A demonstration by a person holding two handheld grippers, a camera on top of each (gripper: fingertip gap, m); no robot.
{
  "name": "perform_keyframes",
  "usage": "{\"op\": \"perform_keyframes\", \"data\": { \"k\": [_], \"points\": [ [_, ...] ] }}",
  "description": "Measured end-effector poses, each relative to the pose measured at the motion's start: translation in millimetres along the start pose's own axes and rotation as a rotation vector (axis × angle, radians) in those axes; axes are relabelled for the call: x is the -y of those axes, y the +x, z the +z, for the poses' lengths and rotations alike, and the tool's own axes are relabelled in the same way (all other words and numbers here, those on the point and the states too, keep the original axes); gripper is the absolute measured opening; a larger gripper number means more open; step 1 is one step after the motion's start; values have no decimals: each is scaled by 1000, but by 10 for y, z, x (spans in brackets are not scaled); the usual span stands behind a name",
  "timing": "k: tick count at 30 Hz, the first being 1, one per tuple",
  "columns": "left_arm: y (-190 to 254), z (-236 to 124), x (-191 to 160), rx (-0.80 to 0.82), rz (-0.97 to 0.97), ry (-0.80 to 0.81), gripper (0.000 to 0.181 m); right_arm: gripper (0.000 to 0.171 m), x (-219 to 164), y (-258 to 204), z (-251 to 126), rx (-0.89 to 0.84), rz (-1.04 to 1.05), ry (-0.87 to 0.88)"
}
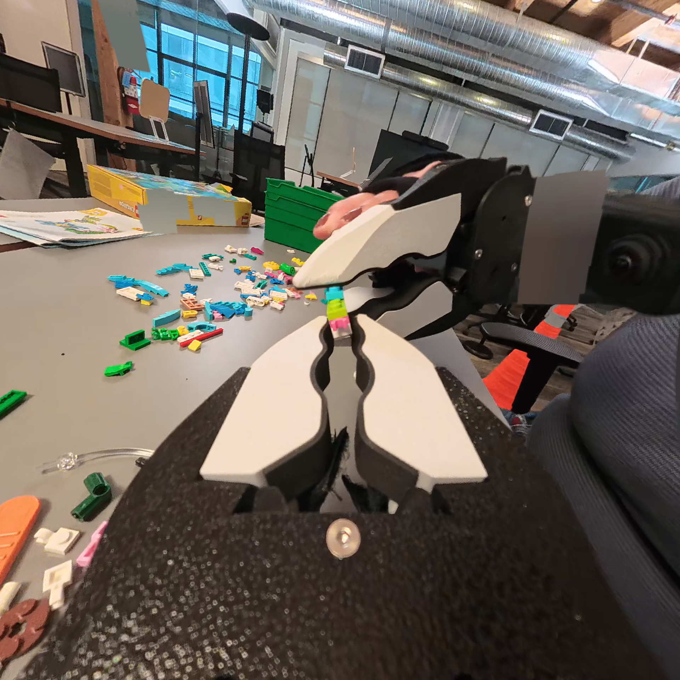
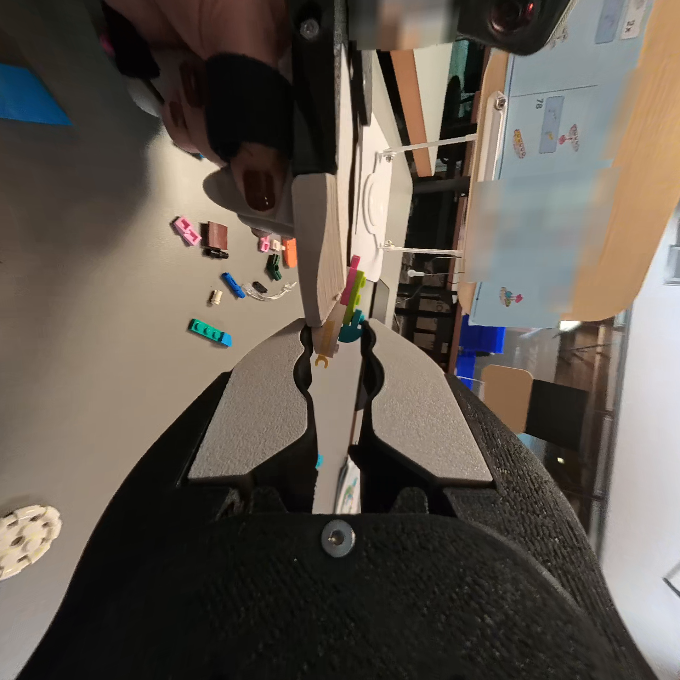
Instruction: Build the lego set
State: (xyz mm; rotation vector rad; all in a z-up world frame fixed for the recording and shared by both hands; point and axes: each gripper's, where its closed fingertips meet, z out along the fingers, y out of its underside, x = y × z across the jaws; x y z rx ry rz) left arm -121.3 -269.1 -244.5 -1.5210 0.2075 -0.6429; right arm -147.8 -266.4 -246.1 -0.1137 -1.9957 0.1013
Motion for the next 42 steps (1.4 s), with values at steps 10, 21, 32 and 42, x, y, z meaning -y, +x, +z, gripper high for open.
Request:
{"op": "perform_keyframes", "data": {
  "k": [10, 21, 32, 42],
  "points": [
    [-33, -32, 90, 19, -41, 24, 19, 23, -14, 65, -10, -53, -130, -19],
    [-19, -17, 32, 4, -33, -20, 8, 24, -35, 79, -21, -49, -29, 4],
    [-18, -29, 92, -5, -64, 35, 8, 23, -3, 104, -21, -102, -3, 29],
    [-162, -154, 210, 44, -108, 124, 8, 40, -204, 171, -336, -150, 177, 60]
  ]
}}
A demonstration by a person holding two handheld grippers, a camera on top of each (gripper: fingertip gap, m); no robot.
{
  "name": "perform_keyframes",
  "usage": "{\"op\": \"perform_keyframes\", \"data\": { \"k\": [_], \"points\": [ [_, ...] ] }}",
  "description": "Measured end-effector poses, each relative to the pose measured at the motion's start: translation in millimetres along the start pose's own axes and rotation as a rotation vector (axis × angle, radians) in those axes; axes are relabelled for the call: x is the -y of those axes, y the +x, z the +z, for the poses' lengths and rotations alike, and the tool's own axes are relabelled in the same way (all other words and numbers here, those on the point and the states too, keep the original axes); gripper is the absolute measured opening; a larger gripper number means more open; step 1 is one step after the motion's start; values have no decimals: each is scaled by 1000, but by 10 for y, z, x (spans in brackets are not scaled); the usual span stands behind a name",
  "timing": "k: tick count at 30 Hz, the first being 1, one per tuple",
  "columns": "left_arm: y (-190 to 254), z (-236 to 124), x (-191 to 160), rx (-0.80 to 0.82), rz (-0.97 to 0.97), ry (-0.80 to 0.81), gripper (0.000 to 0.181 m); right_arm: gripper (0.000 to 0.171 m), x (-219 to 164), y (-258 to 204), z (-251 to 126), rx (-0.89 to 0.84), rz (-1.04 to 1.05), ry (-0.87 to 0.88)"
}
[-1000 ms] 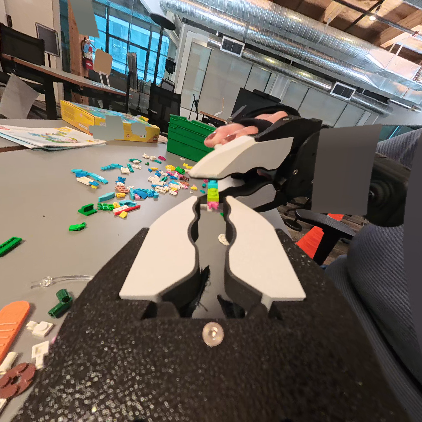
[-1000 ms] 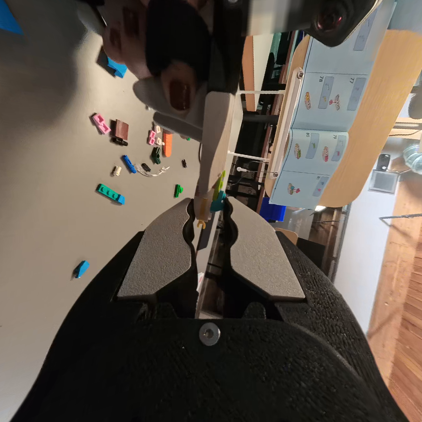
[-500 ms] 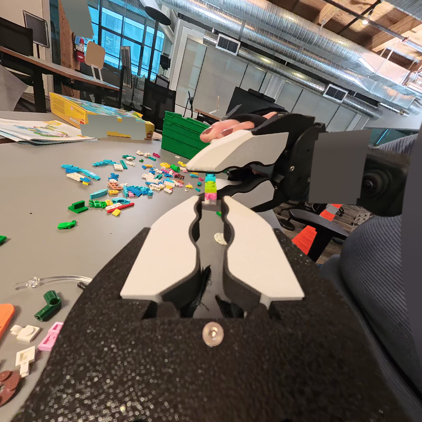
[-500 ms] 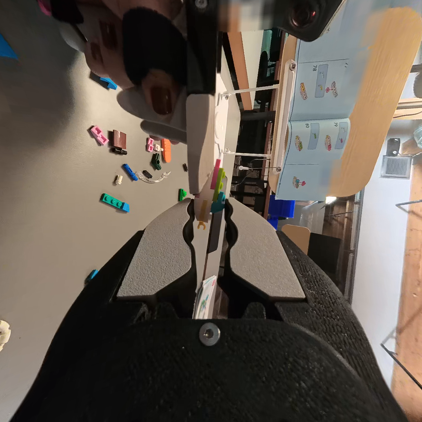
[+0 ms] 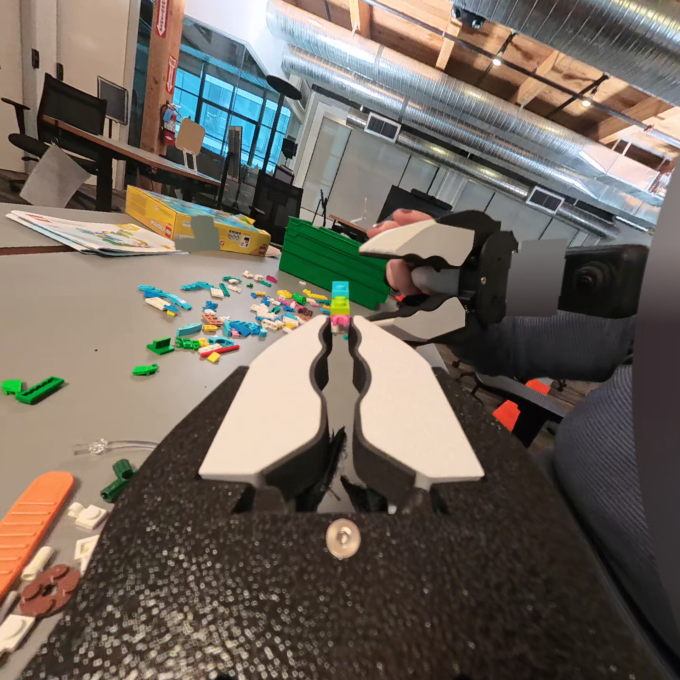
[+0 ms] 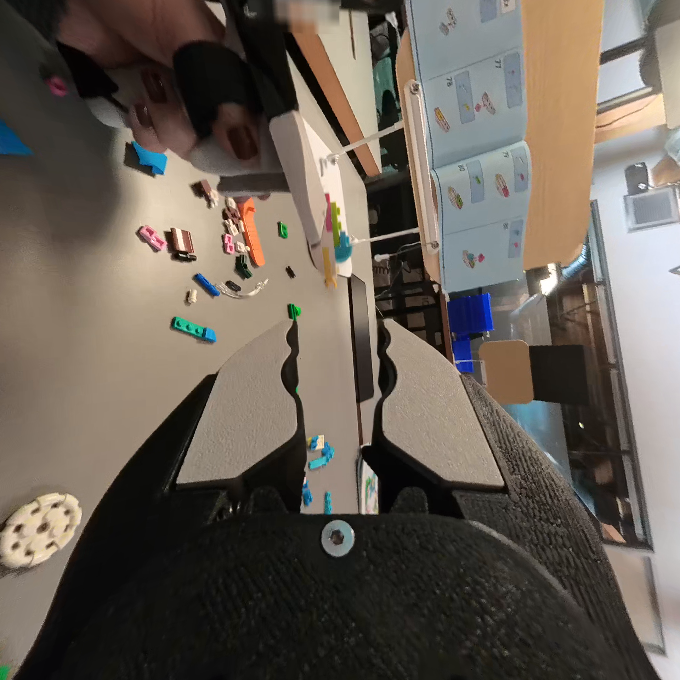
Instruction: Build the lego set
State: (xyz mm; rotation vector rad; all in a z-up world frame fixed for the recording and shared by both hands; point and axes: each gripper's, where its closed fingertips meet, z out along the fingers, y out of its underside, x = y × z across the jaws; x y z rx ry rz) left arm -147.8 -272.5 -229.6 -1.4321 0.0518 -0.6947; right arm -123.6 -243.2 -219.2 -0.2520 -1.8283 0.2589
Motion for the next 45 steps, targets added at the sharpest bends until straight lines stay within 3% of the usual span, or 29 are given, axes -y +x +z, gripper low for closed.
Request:
{"op": "perform_keyframes", "data": {
  "k": [8, 14, 45],
  "points": [
    [-25, -121, 210, 4, 15, 133, 8, 38, -310, 189, -270, -159, 101, -44],
    [-32, -139, 226, 16, 47, 148, 8, 30, -445, 354, -334, -278, 232, 17],
    [-93, -114, 143, 28, 39, 119, 8, 24, -710, 398, -435, -276, 362, 36]
  ]
}}
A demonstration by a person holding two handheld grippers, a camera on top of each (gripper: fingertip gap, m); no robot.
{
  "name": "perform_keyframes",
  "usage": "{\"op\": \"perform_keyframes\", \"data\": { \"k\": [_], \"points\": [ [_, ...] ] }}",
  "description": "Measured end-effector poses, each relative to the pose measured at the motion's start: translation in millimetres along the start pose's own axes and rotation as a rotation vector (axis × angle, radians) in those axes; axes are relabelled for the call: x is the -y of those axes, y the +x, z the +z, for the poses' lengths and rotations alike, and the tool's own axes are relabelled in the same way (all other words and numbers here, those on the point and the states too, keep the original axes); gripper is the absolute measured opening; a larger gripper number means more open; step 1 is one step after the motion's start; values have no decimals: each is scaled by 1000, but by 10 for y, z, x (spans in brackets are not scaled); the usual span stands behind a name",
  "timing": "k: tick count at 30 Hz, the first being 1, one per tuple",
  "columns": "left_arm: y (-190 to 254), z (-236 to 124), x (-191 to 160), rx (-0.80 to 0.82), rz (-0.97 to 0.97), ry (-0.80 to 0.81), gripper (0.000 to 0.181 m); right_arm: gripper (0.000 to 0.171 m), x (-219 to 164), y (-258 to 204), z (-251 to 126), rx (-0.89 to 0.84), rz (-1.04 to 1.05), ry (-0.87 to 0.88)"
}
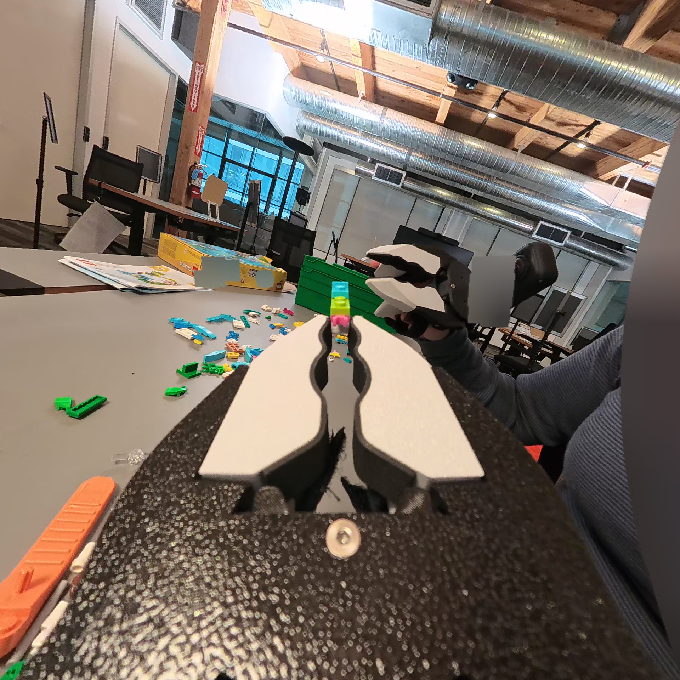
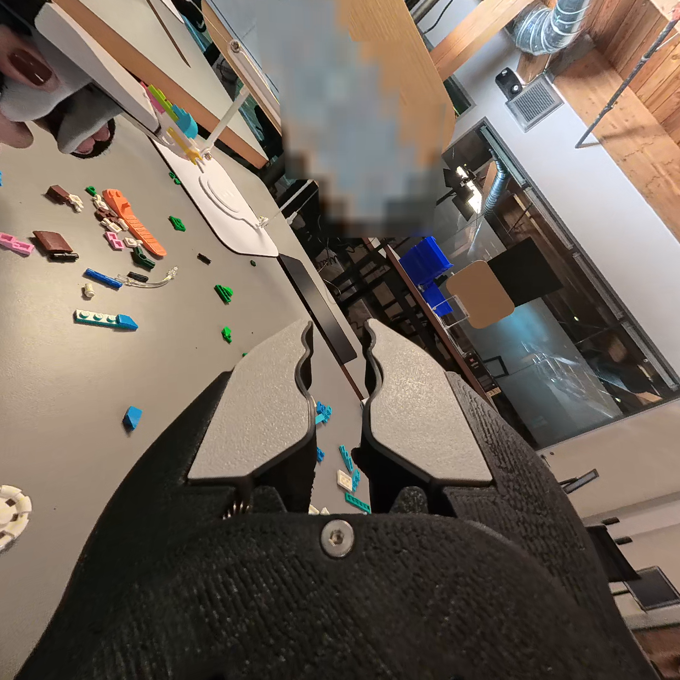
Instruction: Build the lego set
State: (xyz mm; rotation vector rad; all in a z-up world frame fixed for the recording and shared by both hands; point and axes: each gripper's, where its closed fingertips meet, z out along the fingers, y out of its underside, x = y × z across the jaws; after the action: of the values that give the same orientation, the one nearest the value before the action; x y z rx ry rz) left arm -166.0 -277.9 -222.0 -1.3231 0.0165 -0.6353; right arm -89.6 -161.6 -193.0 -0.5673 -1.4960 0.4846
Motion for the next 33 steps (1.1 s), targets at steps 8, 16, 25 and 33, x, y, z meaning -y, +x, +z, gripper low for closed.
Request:
{"op": "perform_keyframes", "data": {
  "k": [8, 16, 25, 33],
  "points": [
    [40, 15, 2, -10, 25, -11, 8, 24, 274, -165, -43, 165, 88, 42],
    [372, 80, -66, -214, 36, -49, 8, 24, 730, -636, -12, 573, 362, 78],
    [554, 79, -110, -323, 55, -76, 8, 19, 868, -967, 194, 750, 402, 15],
    [575, 86, -106, -337, 25, -73, 8, 7, 893, -1001, 170, 790, 465, 43]
  ]
}}
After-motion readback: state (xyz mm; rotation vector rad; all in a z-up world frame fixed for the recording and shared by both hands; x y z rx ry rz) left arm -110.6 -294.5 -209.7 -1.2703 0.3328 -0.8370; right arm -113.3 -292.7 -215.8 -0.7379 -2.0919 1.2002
